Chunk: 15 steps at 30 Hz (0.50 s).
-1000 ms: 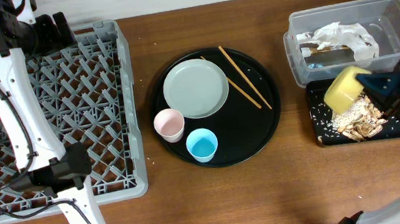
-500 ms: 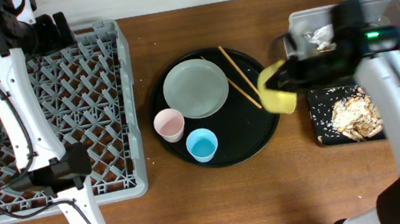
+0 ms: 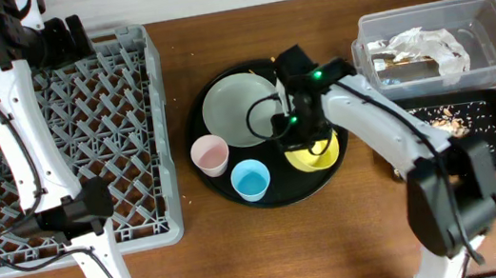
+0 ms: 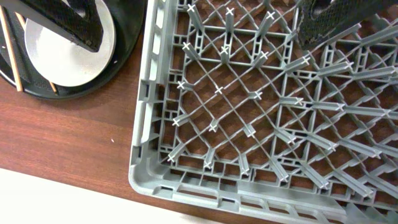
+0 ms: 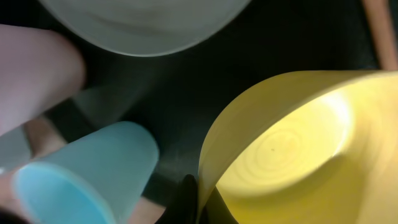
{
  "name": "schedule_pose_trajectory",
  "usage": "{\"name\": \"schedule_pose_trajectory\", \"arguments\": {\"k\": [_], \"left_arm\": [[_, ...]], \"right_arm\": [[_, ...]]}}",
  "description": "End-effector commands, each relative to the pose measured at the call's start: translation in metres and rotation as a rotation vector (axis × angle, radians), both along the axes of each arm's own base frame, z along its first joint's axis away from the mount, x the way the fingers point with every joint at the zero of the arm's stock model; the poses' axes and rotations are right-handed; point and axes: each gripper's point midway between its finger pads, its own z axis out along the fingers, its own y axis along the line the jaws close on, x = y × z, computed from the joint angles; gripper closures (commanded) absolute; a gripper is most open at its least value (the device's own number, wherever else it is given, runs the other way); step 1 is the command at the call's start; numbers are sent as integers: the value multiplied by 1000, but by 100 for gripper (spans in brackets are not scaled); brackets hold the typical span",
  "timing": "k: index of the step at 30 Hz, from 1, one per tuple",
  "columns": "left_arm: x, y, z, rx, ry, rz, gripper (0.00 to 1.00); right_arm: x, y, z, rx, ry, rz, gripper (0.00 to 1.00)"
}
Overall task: Sort waste into correct bins and load items into the dishwasher rack
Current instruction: 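Place the empty yellow bowl back on the black round tray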
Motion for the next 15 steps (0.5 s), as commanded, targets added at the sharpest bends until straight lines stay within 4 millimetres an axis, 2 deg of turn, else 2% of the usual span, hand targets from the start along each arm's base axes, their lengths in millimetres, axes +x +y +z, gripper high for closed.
{"name": "schedule_pose_trajectory", "arguments": {"k": [1, 3, 5, 6, 7, 10, 15], "left_arm": [[-5, 1, 18, 8, -40, 12, 1], [-5, 1, 18, 8, -40, 12, 1], [-5, 1, 18, 8, -40, 12, 1], [-5, 1, 18, 8, -40, 12, 1], [-5, 1, 18, 8, -40, 12, 1], [-5, 1, 18, 8, -40, 12, 1], [-5, 1, 18, 8, -40, 12, 1]], "right_arm": [[-2, 5, -15, -16, 41, -7, 96], [-3, 5, -16, -14, 45, -7, 90], [-2, 10, -14, 13, 45, -4, 57], [-2, 14, -12, 36, 45, -2, 47], [-1, 18, -9, 58, 46, 0, 43], [6, 26, 4, 97, 27, 5, 41], [27, 35, 48, 129, -47, 9, 41]]}}
